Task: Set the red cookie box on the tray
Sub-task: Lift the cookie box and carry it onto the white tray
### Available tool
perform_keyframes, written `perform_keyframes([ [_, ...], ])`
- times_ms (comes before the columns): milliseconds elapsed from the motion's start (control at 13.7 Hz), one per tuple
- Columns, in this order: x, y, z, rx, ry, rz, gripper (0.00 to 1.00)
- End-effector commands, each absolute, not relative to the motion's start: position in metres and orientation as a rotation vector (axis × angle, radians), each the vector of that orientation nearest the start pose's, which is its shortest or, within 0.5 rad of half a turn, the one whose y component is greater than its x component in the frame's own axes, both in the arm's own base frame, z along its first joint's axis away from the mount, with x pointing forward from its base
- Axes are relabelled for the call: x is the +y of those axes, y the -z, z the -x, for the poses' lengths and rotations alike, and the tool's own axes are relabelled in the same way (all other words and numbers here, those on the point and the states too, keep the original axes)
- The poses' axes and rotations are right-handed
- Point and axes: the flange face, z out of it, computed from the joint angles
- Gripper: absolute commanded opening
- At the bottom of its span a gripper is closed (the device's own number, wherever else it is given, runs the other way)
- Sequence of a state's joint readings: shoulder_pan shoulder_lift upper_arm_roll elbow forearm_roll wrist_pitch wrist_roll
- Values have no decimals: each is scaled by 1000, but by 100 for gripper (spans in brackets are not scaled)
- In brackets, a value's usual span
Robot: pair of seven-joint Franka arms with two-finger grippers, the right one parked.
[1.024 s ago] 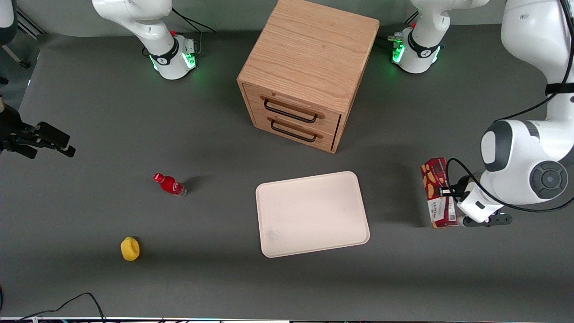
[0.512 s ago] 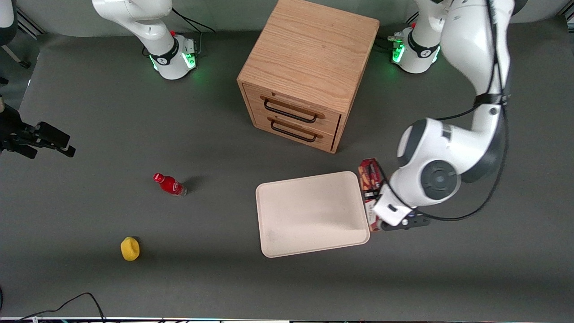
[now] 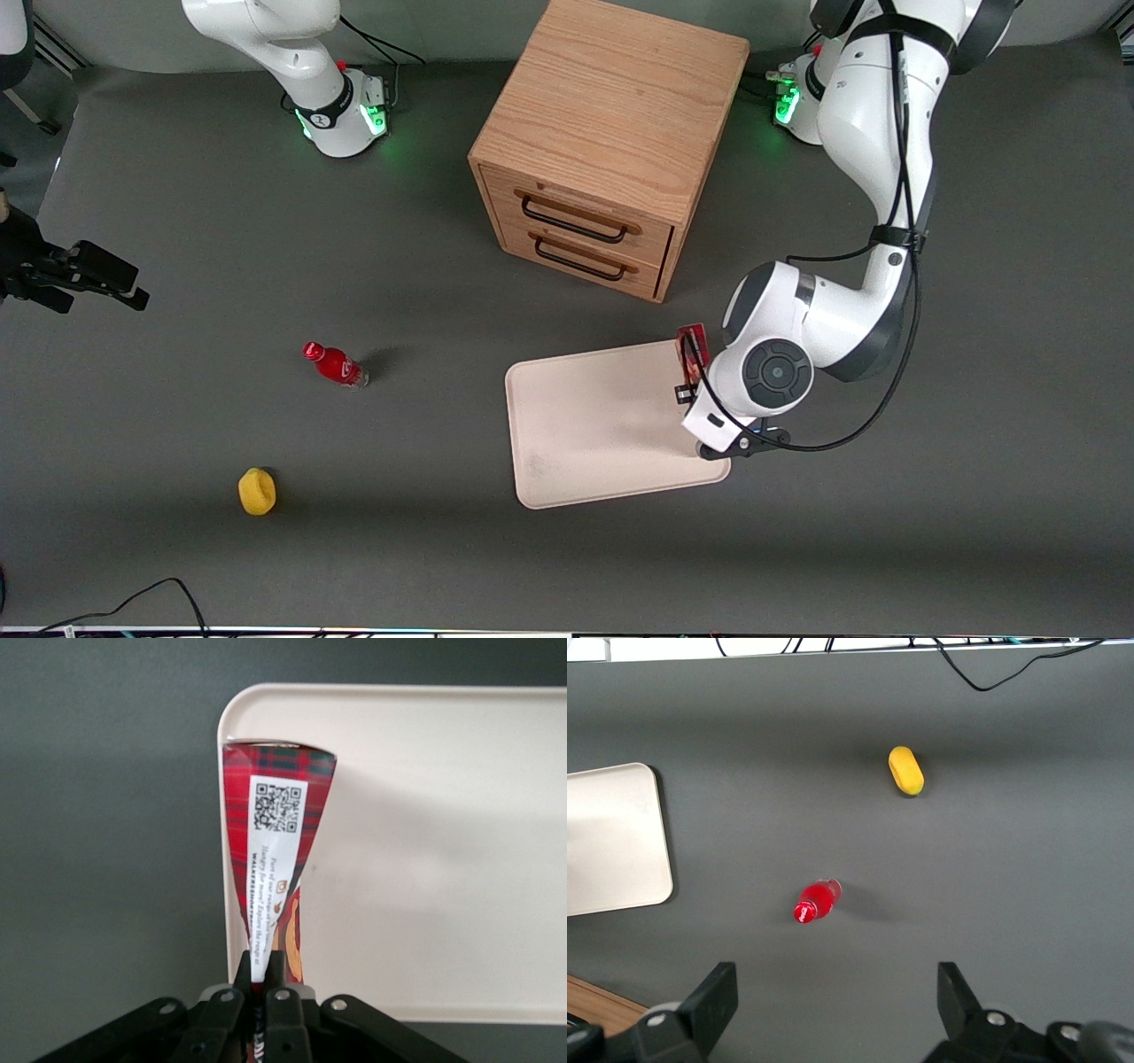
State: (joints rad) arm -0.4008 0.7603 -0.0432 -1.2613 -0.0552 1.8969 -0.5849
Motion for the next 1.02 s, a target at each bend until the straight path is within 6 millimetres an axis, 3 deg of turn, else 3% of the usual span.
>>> perform_keyframes([
  [0, -317, -286, -672, -306, -172, 3127, 0],
  [220, -316, -281, -671, -319, -173, 3115, 0],
  [293, -315, -275, -670, -319, -186, 3111, 16],
  [366, -316, -272, -669, -311, -182, 3107, 77],
  [439, -316, -272, -670, -302, -158, 3096, 100],
  [659, -308, -287, -672, -322, -160, 3094, 100],
  [732, -296, -295, -674, -333, -186, 3084, 100],
  [951, -252, -366, -673, -384, -222, 3051, 100],
])
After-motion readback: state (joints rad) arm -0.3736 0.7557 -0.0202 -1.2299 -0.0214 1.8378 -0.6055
